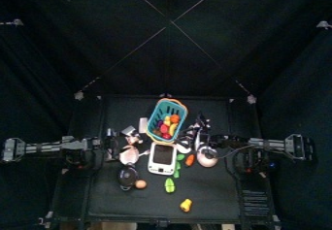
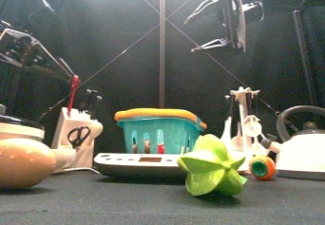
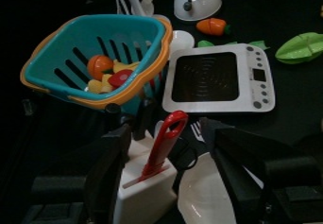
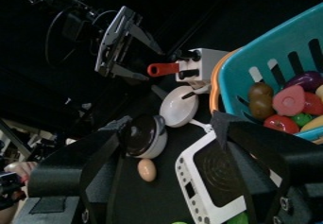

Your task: Grab knife

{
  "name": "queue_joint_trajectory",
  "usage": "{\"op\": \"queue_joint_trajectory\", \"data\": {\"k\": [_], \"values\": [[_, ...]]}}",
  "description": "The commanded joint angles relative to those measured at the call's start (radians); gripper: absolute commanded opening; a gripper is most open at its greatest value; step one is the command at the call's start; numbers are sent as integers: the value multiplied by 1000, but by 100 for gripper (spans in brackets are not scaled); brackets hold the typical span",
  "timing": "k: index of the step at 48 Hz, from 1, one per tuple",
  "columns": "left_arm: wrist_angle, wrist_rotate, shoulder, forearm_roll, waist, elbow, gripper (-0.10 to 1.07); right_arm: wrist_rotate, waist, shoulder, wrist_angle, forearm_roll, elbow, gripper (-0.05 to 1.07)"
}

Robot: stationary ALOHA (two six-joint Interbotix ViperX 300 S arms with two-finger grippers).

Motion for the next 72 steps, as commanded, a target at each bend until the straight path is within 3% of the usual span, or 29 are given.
{"op": "queue_joint_trajectory", "data": {"k": [1,16,38,52,64,72], "values": [[-11,3,14,0,-14,-12,93,-3,-5,-6,-2,-3,-11,98],[-26,5,38,2,8,-2,74,-3,-6,8,-3,-3,-11,98],[-78,14,48,54,52,5,70,-3,-18,12,-2,-3,-15,98],[-80,14,48,61,64,5,56,-3,-26,12,-2,-3,-14,98],[-78,15,48,61,69,3,58,-3,-29,12,-2,-3,-11,98],[-75,25,48,77,69,-15,70,-3,-28,12,-2,-3,-9,98]]}}
